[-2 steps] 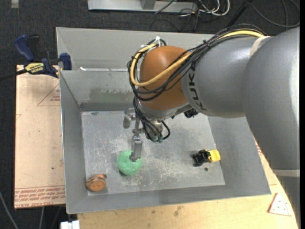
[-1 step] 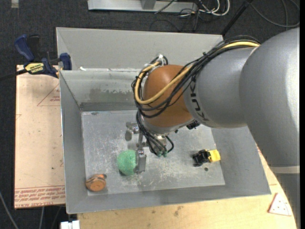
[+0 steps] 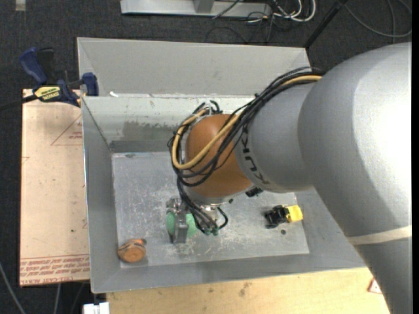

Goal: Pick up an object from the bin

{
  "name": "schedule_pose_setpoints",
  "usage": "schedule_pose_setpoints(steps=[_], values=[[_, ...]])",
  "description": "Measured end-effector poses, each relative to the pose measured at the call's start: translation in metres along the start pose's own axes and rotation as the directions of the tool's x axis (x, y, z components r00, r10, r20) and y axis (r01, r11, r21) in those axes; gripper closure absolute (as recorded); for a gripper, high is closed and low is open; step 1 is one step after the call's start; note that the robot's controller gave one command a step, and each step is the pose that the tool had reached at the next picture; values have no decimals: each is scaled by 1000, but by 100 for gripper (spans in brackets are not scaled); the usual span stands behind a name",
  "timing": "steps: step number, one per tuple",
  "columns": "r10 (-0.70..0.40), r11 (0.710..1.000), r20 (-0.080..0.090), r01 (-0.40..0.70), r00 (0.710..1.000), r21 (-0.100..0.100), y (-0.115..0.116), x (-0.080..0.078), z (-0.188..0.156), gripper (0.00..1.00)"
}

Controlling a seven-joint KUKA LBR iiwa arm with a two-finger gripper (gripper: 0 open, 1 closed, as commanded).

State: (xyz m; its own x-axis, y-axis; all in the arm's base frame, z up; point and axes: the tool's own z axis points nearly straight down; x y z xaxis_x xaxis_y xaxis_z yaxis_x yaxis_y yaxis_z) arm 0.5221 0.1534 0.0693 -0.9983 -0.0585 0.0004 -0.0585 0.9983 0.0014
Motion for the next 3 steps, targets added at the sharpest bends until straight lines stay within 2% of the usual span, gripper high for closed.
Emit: schedule_pose_setpoints(steps=[1,2,3], values=[[0,1000,0,0,1000,0,0,0,0,100],[-6,1000,3,6,1000,0,-2,-6,-109,100],[-5,1000,3,5,1000,0,-2,-6,-109,100]])
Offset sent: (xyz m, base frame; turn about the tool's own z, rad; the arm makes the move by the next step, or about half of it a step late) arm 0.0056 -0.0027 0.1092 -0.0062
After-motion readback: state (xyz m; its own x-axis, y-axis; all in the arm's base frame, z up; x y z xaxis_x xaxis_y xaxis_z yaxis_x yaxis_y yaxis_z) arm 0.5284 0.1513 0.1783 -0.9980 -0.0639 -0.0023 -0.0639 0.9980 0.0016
